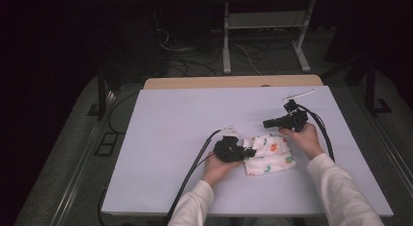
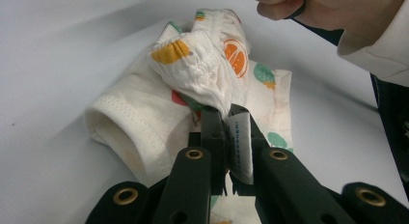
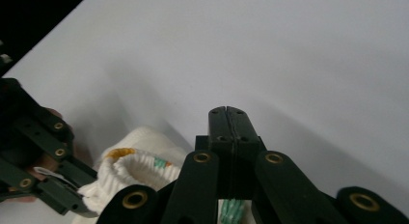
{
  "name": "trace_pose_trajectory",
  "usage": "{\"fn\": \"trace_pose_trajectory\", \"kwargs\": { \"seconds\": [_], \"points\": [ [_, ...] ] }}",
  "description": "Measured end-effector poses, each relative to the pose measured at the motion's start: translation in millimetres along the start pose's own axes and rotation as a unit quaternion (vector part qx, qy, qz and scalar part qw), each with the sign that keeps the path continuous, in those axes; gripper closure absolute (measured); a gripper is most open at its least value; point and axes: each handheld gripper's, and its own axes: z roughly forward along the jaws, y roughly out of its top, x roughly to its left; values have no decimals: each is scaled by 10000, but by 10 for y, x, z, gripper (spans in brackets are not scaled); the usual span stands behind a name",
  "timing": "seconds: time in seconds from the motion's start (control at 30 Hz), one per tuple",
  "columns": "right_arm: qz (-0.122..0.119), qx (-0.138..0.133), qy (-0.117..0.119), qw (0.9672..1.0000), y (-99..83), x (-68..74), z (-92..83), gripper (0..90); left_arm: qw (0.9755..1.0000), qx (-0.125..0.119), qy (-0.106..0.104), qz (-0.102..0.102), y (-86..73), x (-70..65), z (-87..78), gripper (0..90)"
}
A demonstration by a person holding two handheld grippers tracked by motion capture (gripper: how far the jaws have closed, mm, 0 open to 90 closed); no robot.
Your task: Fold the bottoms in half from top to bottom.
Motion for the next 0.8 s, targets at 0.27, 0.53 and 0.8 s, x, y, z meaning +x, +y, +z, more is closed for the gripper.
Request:
{"fn": "trace_pose_trajectory", "kwargs": {
  "seconds": [0.27,0.53,0.8],
  "points": [
    [72,258,-92,9996,-59,-10,125,891,10000,45,26,58,-2,-6,-2,851],
    [208,523,-12,9984,-80,-57,192,891,10000,69,7,55,-5,-13,3,837],
    [253,565,209,9979,-122,-40,139,892,9995,-100,288,45,45,-31,-85,547]
  ]
}}
